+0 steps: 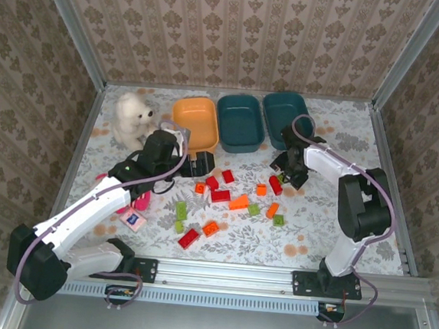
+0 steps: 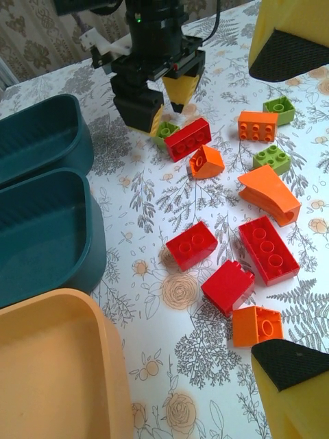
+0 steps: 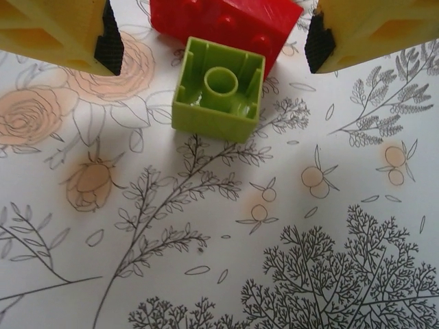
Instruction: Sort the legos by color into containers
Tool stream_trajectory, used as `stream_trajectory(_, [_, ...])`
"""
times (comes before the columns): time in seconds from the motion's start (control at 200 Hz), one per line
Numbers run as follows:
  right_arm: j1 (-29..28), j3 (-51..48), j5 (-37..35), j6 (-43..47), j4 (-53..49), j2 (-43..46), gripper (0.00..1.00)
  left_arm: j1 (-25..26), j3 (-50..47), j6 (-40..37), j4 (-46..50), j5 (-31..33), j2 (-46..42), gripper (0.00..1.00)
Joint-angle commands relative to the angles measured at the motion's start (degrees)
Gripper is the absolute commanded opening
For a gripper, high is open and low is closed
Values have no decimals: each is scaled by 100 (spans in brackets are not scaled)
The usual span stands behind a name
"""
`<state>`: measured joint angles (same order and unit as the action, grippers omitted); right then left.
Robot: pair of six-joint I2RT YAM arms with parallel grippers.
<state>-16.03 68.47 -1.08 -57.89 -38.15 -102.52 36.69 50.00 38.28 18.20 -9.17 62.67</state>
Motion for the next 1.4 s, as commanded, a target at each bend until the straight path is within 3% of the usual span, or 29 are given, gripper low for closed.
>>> stream_trajectory(0.0, [-27, 235, 92, -238, -219, -290, 68, 66, 1, 113, -73, 57, -1, 100])
stream_trajectory(0.23, [-29, 355, -49, -271, -272, -549, 57, 83, 10, 111, -52, 96, -1, 100])
stream_trajectory(0.43, [-33, 374, -131, -270, -331, -571, 36, 84, 10, 108, -39, 82, -26, 100])
stream_trajectory(0.565, [-68, 437, -321, -160, -483, -247, 28, 82, 9, 131, -64, 73, -18, 100])
stream_trajectory(0.735, [-145, 946, -946, 523, -746, 373, 27, 78, 170, 180, -115, 227, 104, 100])
stream_trajectory(0.855, [-77, 1529, -1166, 1121, -762, 218, 27, -10, 466, 137, -103, 236, 411, 100])
stream_trajectory(1.18, [174, 3606, -1116, 2219, -949, -1531, 27, -489, 1343, 149, -231, -187, 1435, 100])
stream_trajectory(1.395, [568, 4897, -383, 2402, -1387, -2800, 28, -730, 1764, 144, -139, -331, 1862, 100])
